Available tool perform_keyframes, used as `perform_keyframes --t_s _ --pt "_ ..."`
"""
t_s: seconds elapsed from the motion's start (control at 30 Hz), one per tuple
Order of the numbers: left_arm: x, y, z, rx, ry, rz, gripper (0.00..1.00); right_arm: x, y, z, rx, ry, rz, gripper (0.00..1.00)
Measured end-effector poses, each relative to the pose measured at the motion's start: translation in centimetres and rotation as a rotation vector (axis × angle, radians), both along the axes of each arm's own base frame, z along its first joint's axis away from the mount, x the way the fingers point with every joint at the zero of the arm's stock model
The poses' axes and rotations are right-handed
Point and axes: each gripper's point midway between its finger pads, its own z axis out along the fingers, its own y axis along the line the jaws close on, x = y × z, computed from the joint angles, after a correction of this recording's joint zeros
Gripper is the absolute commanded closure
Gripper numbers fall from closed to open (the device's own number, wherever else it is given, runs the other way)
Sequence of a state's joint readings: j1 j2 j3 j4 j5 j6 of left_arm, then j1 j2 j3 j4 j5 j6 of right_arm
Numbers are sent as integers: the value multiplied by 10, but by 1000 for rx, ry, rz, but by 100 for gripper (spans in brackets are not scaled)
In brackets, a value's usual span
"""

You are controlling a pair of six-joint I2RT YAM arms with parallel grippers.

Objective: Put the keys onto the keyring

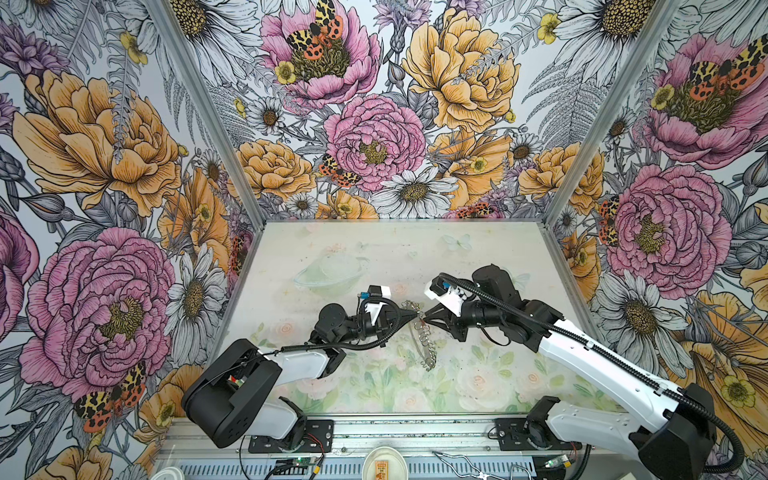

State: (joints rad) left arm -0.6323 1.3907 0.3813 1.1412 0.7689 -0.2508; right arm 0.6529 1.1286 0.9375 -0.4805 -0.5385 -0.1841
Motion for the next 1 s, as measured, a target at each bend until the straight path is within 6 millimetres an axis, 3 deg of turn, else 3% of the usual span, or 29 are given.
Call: perform_keyframes --t_s 0.4,0.7,0.93,1.0 --pt "-11 -1 2 -2 -16 -60 100 -14 4 -1 29 22 78 86" --pt "-17 -1 7 -21 -36 -88 100 -20 7 1 48 34 108 100" --pt "-17 -1 7 -23 -28 -93 100 -18 6 0 42 32 98 100" --pt "-16 -1 4 -14 -24 -91 86 -15 4 -1 31 31 79 100"
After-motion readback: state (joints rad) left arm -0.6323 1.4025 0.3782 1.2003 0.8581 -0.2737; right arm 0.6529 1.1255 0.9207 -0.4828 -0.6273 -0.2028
